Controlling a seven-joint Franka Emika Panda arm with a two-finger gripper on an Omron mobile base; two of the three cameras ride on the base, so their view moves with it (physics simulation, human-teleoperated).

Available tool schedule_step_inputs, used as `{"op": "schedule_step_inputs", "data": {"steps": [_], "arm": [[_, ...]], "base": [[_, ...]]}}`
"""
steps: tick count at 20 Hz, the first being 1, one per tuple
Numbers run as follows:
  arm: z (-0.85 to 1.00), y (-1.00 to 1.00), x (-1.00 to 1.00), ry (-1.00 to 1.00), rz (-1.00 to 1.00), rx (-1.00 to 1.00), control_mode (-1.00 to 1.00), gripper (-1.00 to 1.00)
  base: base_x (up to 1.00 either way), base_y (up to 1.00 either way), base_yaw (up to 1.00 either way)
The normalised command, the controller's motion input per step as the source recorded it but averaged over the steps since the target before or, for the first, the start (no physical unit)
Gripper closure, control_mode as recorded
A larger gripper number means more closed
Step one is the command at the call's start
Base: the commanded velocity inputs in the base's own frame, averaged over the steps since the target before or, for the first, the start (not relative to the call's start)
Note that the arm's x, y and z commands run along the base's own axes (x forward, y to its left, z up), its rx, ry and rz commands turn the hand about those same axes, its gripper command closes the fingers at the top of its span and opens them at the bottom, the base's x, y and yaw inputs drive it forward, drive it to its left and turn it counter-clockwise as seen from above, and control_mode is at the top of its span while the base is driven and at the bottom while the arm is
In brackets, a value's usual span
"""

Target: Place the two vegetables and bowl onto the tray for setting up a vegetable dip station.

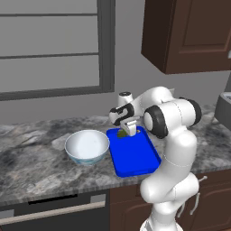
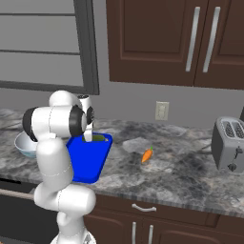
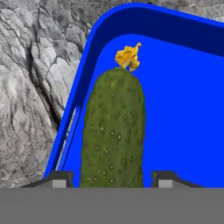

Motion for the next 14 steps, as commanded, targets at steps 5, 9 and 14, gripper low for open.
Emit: {"op": "schedule_step_inputs", "data": {"steps": [5, 9, 14], "arm": [[0.0, 0.0, 0.0, 0.0, 0.0, 0.0, -1.0, -1.0], [0.14, -0.03, 0.0, 0.0, 0.0, 0.0, -1.0, -1.0], [0.47, -0.01, 0.0, 0.0, 0.0, 0.0, -1.0, -1.0]], "base": [[0.0, 0.0, 0.0], [0.0, 0.0, 0.0], [0.0, 0.0, 0.0]]}}
